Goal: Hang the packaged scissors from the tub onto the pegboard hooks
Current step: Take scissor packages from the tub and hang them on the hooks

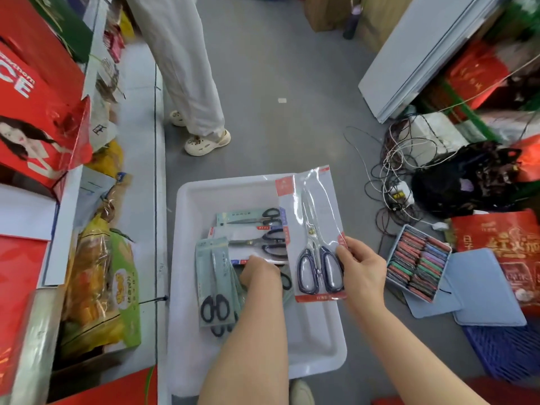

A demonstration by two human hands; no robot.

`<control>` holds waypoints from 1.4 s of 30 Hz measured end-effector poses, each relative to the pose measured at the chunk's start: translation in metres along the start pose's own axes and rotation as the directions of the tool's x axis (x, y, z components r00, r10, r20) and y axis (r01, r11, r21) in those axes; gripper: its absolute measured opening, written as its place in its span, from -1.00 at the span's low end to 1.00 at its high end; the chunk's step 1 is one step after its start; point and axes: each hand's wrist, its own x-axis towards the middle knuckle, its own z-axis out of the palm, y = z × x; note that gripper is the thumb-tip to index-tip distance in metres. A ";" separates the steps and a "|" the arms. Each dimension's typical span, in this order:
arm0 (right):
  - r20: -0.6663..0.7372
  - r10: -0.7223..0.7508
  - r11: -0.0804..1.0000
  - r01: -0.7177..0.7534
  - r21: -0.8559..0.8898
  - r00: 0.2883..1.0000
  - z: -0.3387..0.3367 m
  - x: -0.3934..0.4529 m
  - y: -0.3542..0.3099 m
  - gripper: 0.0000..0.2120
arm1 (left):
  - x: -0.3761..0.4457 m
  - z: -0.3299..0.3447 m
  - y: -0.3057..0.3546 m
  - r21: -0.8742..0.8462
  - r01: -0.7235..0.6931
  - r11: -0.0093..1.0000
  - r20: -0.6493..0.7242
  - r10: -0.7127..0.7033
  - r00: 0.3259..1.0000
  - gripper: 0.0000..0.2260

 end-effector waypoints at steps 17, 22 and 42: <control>-0.038 -0.086 0.993 0.089 0.084 0.996 -0.012 -0.041 -0.096 -0.76 | -0.098 -0.096 0.050 -0.308 -0.629 0.714 -0.197 0.599 0.776 -0.82; 0.083 -0.142 0.972 0.123 0.200 0.986 0.012 -0.083 -0.150 -0.84 | -0.142 -0.172 0.080 -0.293 -0.785 0.546 -0.258 0.745 0.615 -0.93; 0.625 -0.346 0.918 0.114 0.380 0.699 0.068 -0.257 -0.293 -0.83 | -0.305 -0.410 0.077 -0.245 -0.958 0.147 -0.803 0.523 0.285 -0.79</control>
